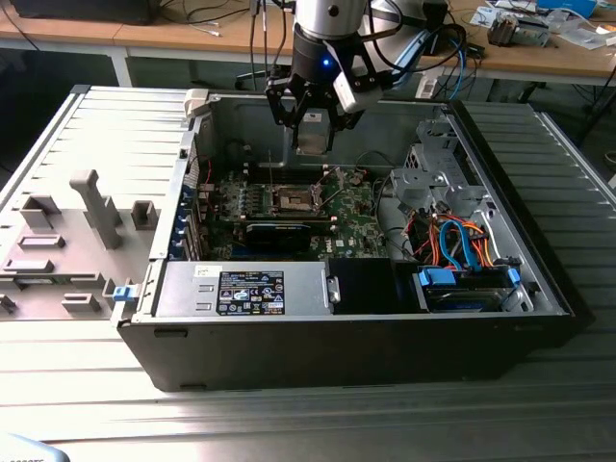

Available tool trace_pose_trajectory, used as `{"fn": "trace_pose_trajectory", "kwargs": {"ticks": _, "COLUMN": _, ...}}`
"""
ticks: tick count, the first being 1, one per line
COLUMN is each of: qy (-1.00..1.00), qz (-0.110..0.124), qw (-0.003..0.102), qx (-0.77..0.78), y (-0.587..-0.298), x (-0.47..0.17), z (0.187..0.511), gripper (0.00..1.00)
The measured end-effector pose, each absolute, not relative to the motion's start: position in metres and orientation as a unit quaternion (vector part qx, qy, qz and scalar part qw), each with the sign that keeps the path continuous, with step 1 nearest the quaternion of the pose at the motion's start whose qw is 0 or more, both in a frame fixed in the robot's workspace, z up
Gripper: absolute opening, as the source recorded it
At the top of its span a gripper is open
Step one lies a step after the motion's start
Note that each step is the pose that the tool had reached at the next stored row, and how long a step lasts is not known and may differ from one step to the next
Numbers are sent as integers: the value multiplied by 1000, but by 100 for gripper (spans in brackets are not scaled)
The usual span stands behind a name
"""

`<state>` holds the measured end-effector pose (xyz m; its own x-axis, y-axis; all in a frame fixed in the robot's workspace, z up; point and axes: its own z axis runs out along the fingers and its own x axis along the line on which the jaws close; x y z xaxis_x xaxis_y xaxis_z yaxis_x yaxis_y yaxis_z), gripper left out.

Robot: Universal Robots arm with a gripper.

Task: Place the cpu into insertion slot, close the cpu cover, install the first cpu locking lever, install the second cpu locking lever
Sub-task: 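Place the cpu into insertion slot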

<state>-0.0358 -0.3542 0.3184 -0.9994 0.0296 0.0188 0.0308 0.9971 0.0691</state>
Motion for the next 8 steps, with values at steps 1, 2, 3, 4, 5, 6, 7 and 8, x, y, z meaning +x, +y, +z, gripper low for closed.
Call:
{"fn": "trace_pose_trajectory", "kwargs": {"ticks": 1, "qy": -999, "qz": -35, "qw": 9, "qx": -15, "y": -354, "x": -36, "z": 318, "gripper": 54}}
{"fn": "trace_pose_trajectory", "kwargs": {"ticks": 2, "qy": -999, "qz": -35, "qw": 9, "qx": -15, "y": -354, "x": -36, "z": 318, "gripper": 54}}
{"fn": "trace_pose_trajectory", "kwargs": {"ticks": 3, "qy": -999, "qz": -35, "qw": 9, "qx": -15, "y": -354, "x": -36, "z": 318, "gripper": 54}}
{"fn": "trace_pose_trajectory", "kwargs": {"ticks": 4, "qy": -999, "qz": -35, "qw": 9, "qx": -16, "y": -354, "x": -36, "z": 318, "gripper": 54}}
{"fn": "trace_pose_trajectory", "kwargs": {"ticks": 5, "qy": -999, "qz": -35, "qw": 9, "qx": -16, "y": -354, "x": -36, "z": 318, "gripper": 54}}
{"fn": "trace_pose_trajectory", "kwargs": {"ticks": 6, "qy": -999, "qz": -35, "qw": 9, "qx": -16, "y": -354, "x": -36, "z": 318, "gripper": 54}}
{"fn": "trace_pose_trajectory", "kwargs": {"ticks": 7, "qy": -999, "qz": -35, "qw": 9, "qx": -17, "y": -354, "x": -36, "z": 318, "gripper": 54}}
{"fn": "trace_pose_trajectory", "kwargs": {"ticks": 8, "qy": -999, "qz": -35, "qw": 9, "qx": -19, "y": -354, "x": -36, "z": 317, "gripper": 54}}
